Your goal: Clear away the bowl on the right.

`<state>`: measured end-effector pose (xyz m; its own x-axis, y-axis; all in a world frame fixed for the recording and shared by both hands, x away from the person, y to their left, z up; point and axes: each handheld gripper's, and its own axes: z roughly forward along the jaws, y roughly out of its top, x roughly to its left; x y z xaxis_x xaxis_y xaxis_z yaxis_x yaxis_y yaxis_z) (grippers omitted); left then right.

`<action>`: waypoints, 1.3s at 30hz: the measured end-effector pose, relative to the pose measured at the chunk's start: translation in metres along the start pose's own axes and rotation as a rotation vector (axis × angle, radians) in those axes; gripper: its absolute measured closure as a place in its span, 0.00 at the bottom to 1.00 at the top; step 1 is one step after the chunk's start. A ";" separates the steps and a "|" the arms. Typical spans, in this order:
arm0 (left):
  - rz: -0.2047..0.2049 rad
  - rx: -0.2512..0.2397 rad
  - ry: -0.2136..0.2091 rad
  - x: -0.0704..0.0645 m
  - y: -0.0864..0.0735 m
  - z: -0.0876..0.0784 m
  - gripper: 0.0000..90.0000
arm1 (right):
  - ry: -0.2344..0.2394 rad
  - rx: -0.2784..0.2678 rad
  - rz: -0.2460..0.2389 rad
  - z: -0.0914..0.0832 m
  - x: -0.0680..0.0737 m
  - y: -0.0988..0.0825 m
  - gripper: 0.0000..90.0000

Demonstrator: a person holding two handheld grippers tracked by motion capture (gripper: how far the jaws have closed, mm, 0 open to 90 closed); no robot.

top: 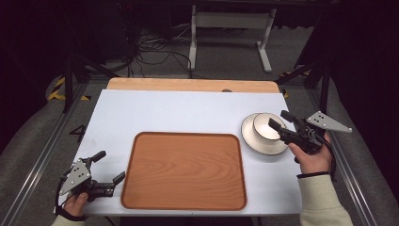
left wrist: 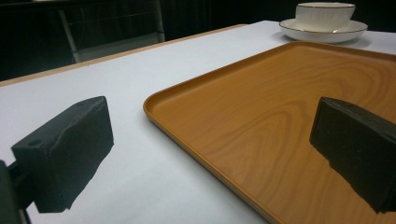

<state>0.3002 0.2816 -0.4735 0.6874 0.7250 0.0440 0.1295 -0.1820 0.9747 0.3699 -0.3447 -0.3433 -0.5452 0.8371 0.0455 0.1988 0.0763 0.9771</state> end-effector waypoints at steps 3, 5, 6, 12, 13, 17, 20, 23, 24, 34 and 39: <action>0.000 0.000 0.000 0.000 0.000 0.000 0.00 | -0.006 0.006 -0.008 0.006 -0.003 0.002 0.42; 0.000 0.000 0.000 0.000 0.000 0.000 0.00 | -0.012 -0.002 -0.018 0.009 -0.005 0.003 0.42; 0.000 0.000 0.000 0.000 0.000 0.000 0.00 | -0.015 -0.013 -0.023 0.009 -0.006 0.002 0.43; -0.002 -0.002 0.001 0.000 0.000 0.000 0.00 | -0.021 -0.097 -0.050 0.015 -0.017 0.003 0.46; -0.002 -0.002 0.002 0.000 0.000 0.000 0.00 | -0.037 -0.080 -0.058 0.017 -0.020 0.003 0.46; -0.003 0.000 0.000 0.000 0.000 0.000 0.00 | -0.079 0.000 -0.040 0.024 -0.028 0.003 0.48; -0.003 -0.001 0.000 0.000 0.000 0.000 0.00 | -0.108 0.071 -0.015 0.028 -0.034 0.003 0.51; -0.001 -0.002 0.000 0.000 0.000 0.000 0.00 | -0.120 0.121 0.008 0.033 -0.039 0.000 0.54; -0.001 0.000 0.001 0.000 0.000 0.000 0.00 | -0.120 0.135 0.015 0.034 -0.040 -0.002 0.54; -0.002 -0.002 0.001 0.000 0.000 0.000 0.00 | -0.222 0.281 0.048 0.052 -0.056 -0.017 0.52; -0.003 -0.001 -0.001 0.000 0.000 0.000 0.00 | -0.256 0.326 0.046 0.059 -0.060 -0.022 0.50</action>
<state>0.3003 0.2817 -0.4735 0.6875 0.7250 0.0408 0.1312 -0.1792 0.9750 0.4460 -0.3646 -0.3793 -0.3175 0.9483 -0.0056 0.4878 0.1683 0.8566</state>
